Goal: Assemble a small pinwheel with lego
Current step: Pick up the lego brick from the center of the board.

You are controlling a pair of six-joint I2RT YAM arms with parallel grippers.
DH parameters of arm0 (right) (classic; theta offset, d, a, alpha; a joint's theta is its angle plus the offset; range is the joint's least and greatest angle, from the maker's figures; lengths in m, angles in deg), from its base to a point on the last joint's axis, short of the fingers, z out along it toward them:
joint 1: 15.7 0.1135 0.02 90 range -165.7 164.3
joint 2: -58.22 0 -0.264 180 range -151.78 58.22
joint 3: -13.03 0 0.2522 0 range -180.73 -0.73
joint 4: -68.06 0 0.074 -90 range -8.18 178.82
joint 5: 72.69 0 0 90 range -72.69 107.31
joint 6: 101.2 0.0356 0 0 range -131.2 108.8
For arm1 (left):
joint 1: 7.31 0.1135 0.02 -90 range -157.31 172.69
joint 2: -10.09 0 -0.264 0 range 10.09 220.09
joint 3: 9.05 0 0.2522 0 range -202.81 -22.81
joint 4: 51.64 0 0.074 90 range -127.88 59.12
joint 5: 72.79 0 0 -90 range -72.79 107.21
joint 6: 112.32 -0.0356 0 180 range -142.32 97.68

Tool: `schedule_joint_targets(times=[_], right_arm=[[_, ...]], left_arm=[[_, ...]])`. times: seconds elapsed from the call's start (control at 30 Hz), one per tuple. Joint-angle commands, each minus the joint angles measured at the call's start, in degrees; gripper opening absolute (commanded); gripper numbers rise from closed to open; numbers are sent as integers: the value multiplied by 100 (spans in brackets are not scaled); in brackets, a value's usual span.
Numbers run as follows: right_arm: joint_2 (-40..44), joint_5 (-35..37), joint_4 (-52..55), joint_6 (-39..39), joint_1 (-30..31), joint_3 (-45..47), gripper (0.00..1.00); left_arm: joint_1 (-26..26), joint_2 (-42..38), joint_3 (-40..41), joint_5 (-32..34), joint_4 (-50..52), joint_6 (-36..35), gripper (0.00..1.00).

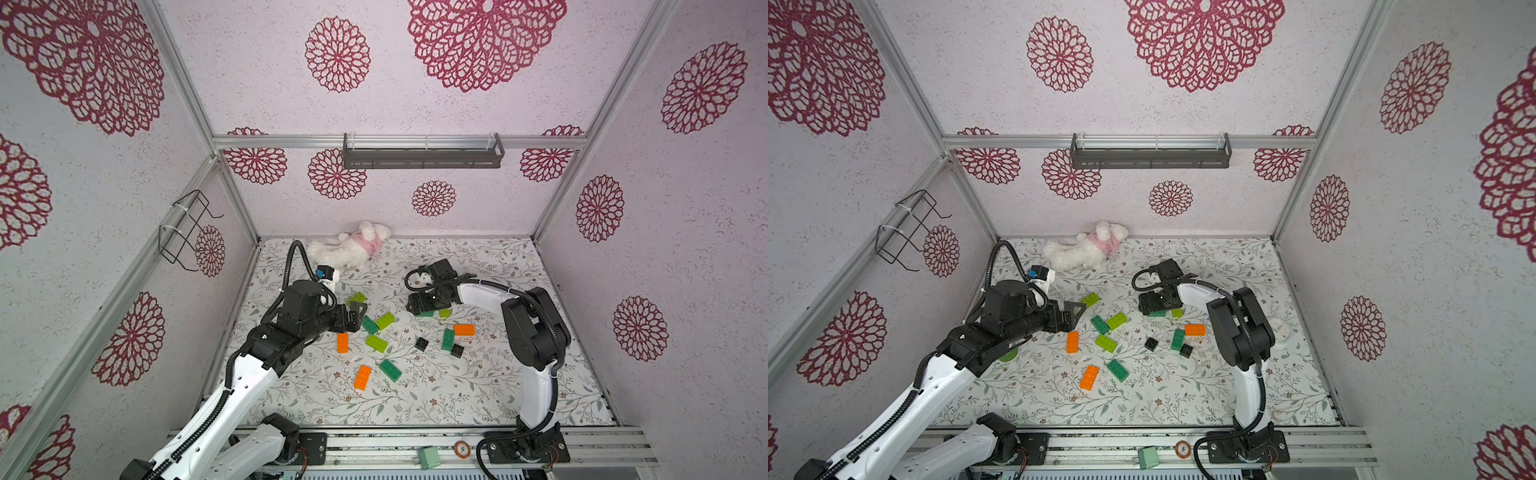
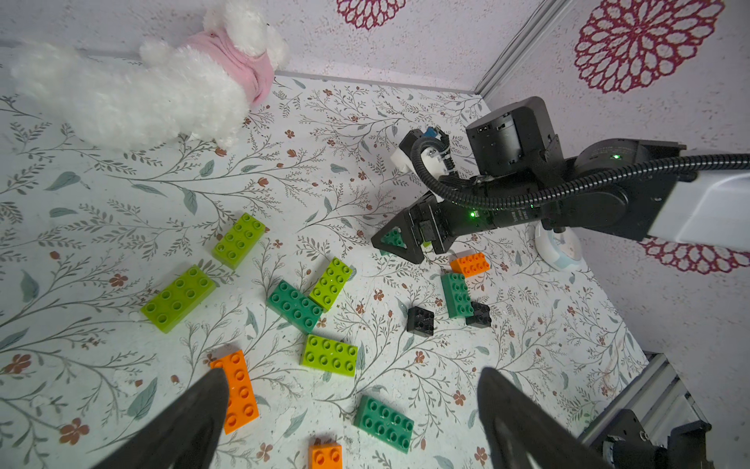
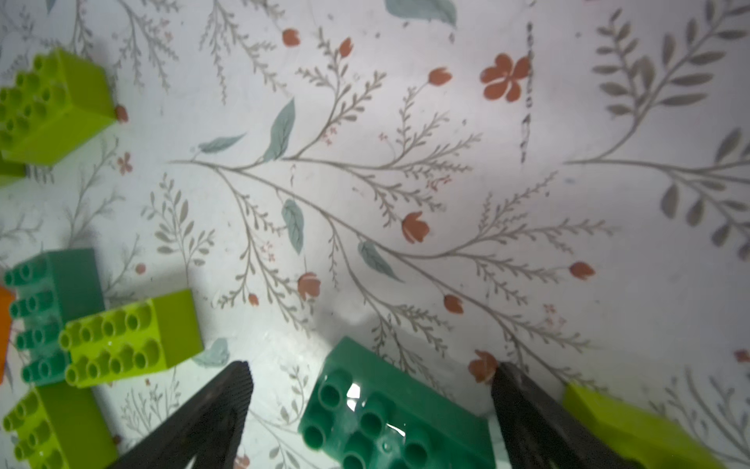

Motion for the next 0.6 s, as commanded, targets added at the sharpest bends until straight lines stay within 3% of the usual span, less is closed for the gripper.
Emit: schedule_joint_targets(times=[0.0, 0.27, 0.47, 0.57], right_arm=[[503, -295, 208, 122, 82, 239, 93], [841, 540, 409, 18, 478, 428, 79], [368, 1140, 574, -83, 521, -40, 76], [213, 1282, 645, -142, 557, -197, 68]], left_arm=[[-35, -34, 30, 44, 30, -87, 97], [-41, -10, 26, 66, 35, -84, 97], [-37, -11, 36, 85, 33, -74, 97], [-36, -9, 45, 90, 18, -59, 97]])
